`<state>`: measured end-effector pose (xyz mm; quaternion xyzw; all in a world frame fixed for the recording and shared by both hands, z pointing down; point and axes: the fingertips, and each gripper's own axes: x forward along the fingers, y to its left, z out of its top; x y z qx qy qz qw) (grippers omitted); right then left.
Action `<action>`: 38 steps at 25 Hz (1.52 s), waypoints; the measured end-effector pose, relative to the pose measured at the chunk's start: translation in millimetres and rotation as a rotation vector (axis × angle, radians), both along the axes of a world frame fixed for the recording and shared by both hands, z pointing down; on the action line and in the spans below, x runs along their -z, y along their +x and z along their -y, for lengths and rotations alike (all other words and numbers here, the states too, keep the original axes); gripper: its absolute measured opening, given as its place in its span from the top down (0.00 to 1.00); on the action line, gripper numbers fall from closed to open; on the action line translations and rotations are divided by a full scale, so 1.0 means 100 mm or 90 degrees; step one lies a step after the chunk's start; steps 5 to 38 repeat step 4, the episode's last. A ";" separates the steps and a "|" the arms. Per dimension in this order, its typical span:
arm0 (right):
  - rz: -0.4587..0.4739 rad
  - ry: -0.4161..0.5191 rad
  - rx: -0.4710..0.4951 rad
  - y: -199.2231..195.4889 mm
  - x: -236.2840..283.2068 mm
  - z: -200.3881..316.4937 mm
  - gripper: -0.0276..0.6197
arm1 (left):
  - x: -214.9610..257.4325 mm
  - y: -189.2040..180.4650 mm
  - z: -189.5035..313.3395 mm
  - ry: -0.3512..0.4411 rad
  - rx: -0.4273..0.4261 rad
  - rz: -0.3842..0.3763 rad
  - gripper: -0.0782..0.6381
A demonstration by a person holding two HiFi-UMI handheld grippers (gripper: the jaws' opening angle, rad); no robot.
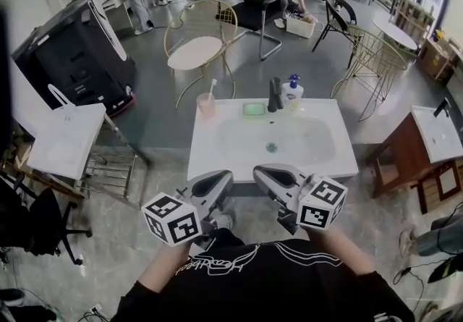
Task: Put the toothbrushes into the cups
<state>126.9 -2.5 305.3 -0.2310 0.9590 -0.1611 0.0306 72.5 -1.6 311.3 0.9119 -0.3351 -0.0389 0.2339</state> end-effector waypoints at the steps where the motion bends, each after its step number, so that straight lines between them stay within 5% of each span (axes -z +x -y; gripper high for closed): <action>1: 0.003 0.000 0.001 0.01 0.00 -0.01 0.92 | -0.01 0.01 -0.01 0.000 0.000 0.001 0.88; 38: 0.012 0.000 0.004 0.01 0.01 -0.08 0.92 | -0.01 0.03 -0.06 0.001 0.001 0.004 0.88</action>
